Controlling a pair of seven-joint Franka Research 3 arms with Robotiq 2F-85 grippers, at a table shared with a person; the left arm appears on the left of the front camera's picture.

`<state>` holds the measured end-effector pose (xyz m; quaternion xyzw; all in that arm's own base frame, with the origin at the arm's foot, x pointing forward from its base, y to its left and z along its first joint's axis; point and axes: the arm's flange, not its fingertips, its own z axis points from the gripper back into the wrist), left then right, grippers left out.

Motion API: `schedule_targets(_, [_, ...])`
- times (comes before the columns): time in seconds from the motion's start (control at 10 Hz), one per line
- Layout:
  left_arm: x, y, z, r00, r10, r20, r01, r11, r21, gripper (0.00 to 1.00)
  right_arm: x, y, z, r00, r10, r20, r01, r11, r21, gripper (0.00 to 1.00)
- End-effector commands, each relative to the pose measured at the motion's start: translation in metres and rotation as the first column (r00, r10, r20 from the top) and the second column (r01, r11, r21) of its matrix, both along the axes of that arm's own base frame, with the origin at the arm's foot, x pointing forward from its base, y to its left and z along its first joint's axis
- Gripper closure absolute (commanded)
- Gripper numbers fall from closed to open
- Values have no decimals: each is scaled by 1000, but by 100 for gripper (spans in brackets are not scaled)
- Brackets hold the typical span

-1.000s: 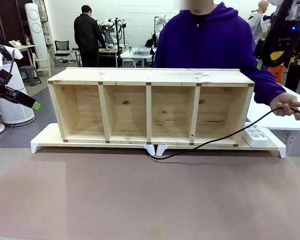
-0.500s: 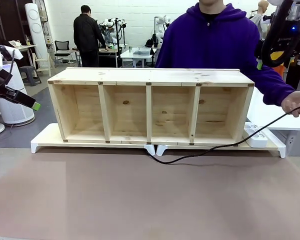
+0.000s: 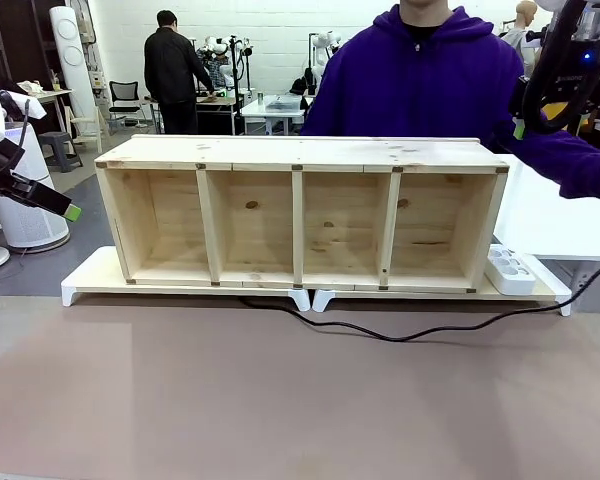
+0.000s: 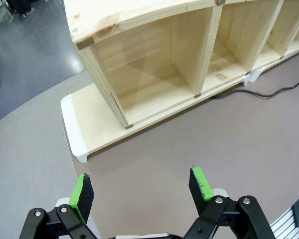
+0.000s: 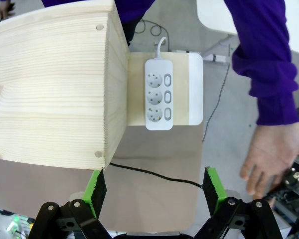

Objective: Perform cable management.
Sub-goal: Release the Power Cable when the human grasps it.

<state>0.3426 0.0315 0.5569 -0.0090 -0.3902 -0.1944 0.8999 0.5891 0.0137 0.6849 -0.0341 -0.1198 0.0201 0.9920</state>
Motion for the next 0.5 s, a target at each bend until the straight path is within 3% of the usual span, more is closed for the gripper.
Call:
schedule_targets(0.0, [0, 1, -1, 1000, 3, 4, -3, 1000, -10, 0, -1, 0, -1, 1000, -3, -9, 3, 1000, 1, 0])
schedule_targets(0.4, [0, 1, -1, 1000, 3, 4, -3, 1000, -10, 0, -1, 0, -1, 1000, -3, -9, 3, 1000, 1, 0])
